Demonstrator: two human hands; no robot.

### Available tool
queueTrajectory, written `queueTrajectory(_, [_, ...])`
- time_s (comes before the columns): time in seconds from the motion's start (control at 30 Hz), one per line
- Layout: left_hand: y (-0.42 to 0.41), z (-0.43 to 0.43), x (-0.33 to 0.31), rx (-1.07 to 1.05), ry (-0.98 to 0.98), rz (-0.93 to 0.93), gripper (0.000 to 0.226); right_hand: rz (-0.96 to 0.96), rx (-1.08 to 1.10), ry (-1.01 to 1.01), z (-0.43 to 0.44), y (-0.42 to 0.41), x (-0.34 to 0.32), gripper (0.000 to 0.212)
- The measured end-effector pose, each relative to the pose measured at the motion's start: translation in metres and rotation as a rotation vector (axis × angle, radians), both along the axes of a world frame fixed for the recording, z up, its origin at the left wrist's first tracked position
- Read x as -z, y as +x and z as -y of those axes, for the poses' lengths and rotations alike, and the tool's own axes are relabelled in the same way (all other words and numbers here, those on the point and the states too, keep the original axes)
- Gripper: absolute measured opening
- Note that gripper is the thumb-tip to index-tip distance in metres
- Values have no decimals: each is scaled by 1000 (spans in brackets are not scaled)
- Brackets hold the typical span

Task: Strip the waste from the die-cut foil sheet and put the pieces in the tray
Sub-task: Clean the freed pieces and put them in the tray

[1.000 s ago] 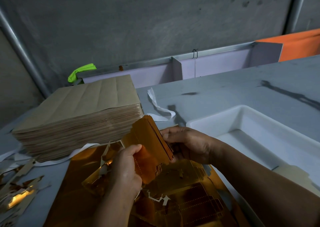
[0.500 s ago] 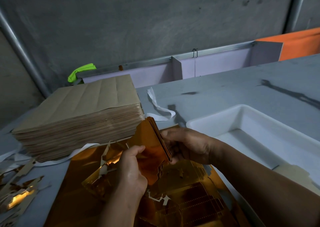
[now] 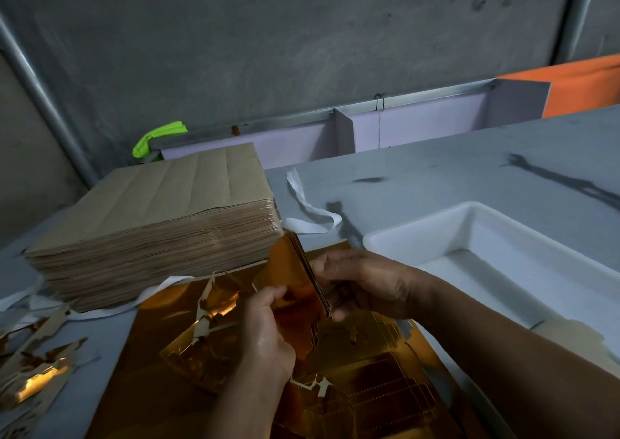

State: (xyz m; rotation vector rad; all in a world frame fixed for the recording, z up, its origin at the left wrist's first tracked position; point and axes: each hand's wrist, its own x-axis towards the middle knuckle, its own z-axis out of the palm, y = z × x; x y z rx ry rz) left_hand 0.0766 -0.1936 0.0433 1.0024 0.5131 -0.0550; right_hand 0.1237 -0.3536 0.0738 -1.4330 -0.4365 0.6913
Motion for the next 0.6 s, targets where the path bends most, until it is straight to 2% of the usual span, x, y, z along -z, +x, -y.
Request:
queueTrajectory(0.07, [2, 0, 4, -13, -10, 4, 35, -1, -21, -13, 0, 0, 1, 20])
queueTrajectory(0.2, [4, -1, 15, -10, -30, 35, 31, -5, -38, -63, 0, 2, 2, 42])
queueTrajectory(0.33, [7, -5, 26, 33, -69, 73, 32, -10, -40, -79, 0, 4, 5, 48])
queueTrajectory(0.6, [3, -7, 41, 85, -297, 97, 32, 38, -80, -171, 1, 6, 10, 20])
